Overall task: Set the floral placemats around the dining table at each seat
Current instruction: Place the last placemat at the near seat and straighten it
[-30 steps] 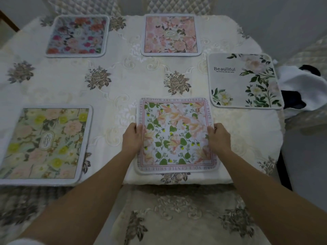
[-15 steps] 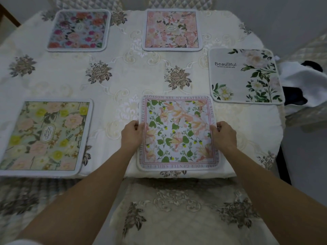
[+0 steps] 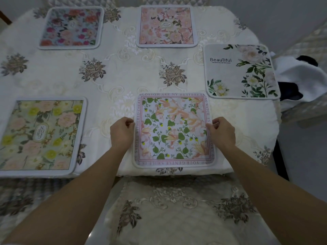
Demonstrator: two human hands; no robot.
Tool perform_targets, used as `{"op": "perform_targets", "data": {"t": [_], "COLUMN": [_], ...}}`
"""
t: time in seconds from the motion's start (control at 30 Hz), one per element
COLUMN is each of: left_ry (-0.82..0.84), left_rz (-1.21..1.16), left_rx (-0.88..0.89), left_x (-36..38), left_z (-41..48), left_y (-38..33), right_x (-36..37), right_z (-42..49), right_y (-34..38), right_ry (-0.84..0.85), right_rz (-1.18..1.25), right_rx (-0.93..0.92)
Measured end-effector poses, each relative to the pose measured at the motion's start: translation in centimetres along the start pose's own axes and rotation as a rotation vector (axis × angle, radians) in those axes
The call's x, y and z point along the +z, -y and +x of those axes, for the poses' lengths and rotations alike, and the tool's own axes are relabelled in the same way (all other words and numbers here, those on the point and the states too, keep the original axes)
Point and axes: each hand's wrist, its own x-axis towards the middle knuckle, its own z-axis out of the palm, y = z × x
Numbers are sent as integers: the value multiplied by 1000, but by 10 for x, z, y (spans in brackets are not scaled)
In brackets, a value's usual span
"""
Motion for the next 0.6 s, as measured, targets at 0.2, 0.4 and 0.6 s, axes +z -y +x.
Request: {"op": "perform_targets", "data": {"t": [0.2,0.4,0.6], "left_ry": [-39,61,212], "left_rz": [170,446,653], "left_rx": [119,605,670], "left_x": [3,41,68], "left_z": [-3,-16,-13], "left_y": [-2,-35,-15], "right_x": [4,52,88], "right_z": [1,-15,-26], "right_y": [-3,31,35], "right_ry": [-62,-46,107], "right_rz": [-89,-268,-512], "right_rx": [-58,-594,-688]}}
